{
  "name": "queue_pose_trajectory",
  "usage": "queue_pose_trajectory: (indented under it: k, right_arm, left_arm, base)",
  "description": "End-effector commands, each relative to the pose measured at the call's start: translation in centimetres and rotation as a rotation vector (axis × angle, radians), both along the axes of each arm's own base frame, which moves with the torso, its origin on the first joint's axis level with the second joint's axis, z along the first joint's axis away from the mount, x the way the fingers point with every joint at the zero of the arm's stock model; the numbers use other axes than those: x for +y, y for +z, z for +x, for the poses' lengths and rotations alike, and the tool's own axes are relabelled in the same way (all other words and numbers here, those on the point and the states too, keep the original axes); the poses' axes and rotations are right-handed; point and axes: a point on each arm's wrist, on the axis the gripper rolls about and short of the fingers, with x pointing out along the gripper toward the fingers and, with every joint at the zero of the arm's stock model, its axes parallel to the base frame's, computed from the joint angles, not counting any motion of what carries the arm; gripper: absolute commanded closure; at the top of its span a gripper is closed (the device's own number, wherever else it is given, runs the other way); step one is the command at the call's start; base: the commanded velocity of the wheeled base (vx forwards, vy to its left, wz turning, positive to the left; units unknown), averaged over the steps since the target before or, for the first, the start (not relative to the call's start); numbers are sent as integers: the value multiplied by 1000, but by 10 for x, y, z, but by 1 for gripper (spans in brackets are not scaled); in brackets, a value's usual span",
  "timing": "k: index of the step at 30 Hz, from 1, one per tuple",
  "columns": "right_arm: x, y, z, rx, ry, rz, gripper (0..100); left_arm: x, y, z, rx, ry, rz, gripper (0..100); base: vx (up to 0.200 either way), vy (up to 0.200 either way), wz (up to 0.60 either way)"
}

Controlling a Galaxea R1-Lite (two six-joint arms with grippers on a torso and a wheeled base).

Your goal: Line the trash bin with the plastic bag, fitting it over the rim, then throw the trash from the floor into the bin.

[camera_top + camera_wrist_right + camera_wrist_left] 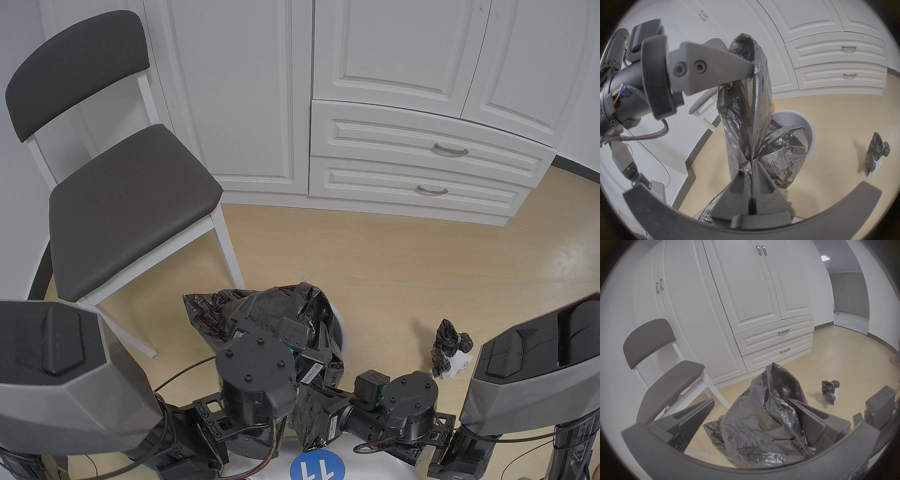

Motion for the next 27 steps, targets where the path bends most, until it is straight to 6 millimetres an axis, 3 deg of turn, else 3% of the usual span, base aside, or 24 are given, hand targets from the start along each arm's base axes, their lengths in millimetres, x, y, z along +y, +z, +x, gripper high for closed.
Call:
queue_pose_trajectory:
  k: [1, 5, 6, 12, 27]
  right_arm:
    - [0, 2, 0, -12, 0, 13, 100]
    - [-1, 3, 0, -13, -1, 12, 100]
    - [-1, 4, 0, -15, -1, 14, 100]
    - [-2, 5, 0, -16, -2, 13, 100]
    - [-2, 5, -1, -28, 1, 0, 100]
  left_arm:
    - [8, 5, -2, -4, 9, -3, 0]
    - [15, 9, -4, -5, 18, -1, 0]
    - [28, 17, -6, -13, 37, -10, 0]
    - [51, 27, -14, -18, 64, -17, 0]
    - [62, 38, -27, -34, 42, -47, 0]
  base:
    - [0, 0, 0]
    - [0, 0, 0]
    - [0, 0, 0]
    - [0, 0, 0]
    - [0, 0, 0]
